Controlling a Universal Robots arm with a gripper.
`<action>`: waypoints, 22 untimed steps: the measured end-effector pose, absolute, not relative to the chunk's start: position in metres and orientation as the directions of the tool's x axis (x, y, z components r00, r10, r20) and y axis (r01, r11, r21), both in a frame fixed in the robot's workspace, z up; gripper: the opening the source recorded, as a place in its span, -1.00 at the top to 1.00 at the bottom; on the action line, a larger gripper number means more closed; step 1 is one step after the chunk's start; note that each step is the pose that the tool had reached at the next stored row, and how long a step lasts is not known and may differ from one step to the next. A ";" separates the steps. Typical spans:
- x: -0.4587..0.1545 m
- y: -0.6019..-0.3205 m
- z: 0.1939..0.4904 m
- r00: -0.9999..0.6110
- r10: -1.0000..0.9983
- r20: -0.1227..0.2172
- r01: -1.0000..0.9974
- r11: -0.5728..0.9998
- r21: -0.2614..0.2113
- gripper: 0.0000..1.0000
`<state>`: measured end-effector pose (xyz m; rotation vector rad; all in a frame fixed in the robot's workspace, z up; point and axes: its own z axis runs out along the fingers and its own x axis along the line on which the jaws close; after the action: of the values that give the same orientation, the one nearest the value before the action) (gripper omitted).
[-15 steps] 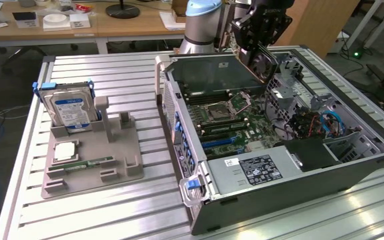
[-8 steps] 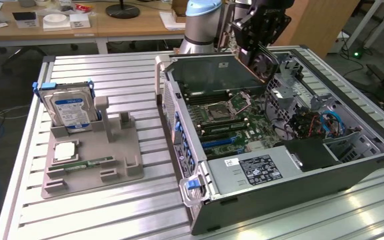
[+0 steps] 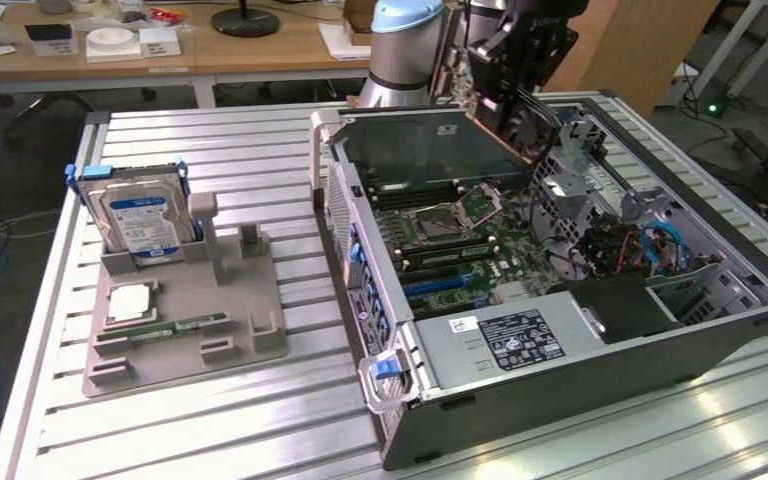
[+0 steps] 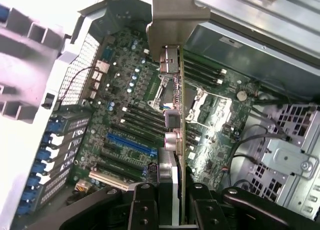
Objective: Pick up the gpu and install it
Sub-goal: 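Insert the gpu into the slot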
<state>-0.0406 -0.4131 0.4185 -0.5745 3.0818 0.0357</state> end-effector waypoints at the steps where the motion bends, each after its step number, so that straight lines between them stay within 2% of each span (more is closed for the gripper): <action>1: -0.041 -0.413 0.418 -0.926 -0.377 -0.011 -0.377 0.926 0.021 0.44; 8: -0.041 -0.413 0.418 -0.876 -0.482 -0.011 -0.482 0.876 0.021 0.44; 22: -0.041 -0.413 0.418 -0.871 -0.491 -0.011 -0.491 0.871 0.021 0.44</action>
<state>-0.0406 -0.4131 0.4184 -0.7961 3.0338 0.0364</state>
